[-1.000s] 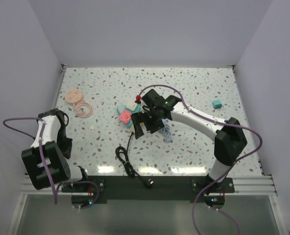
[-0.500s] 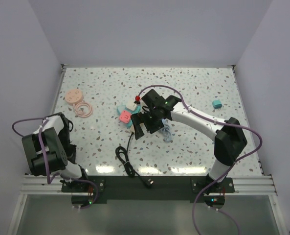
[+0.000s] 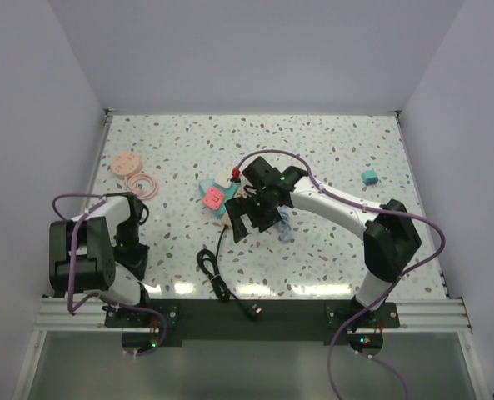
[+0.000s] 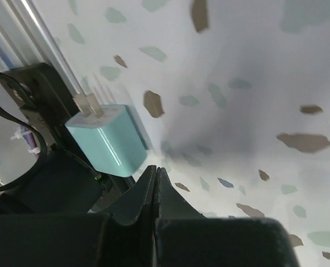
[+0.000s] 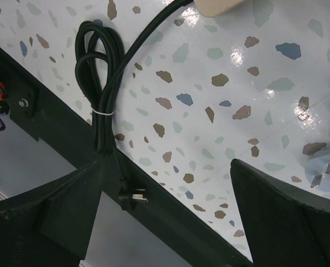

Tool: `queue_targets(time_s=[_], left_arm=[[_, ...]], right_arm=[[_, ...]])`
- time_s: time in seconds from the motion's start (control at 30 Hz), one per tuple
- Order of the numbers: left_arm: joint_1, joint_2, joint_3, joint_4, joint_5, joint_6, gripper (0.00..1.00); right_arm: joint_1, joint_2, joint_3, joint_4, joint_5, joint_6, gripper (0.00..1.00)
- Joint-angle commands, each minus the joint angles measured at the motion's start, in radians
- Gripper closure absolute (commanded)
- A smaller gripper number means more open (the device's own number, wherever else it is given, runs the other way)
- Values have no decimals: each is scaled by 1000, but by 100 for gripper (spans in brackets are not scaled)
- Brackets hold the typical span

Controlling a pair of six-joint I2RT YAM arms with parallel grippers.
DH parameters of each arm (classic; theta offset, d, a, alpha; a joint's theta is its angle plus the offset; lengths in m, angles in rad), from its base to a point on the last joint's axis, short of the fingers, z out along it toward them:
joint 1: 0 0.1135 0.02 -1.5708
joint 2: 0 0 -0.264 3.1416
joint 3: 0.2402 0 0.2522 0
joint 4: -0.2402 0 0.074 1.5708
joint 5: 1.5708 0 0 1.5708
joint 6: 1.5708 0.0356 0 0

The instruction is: Pull the plug off the socket

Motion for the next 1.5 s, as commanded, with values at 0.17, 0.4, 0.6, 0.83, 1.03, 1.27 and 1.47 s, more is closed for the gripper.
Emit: queue_targets(time_s=[0.17,0.4,0.6,0.83,1.03,1.27,1.47], left_arm=[[-177,29,145,39,67,-26,100],[-196,-108,406,-25,-39,90,100],[-196,-303,485,62,8,210,75],[-196,-487,514,199,110,311,3],[-196,-547,570,230,171,371,0],[-194,-640,534,279,249,413,0],[-196,-699,532,288,277,413,0]], right_arm=[[2,-63,-39,13,3,3,2],[4,-44,-27,88,-115,72,2],[83,34,12,216,-245,166,2],[235,248,173,277,-265,243,2],[318,376,297,417,-320,388,2],[335,500,347,789,-402,648,96],[395,698,533,898,-523,782,100]])
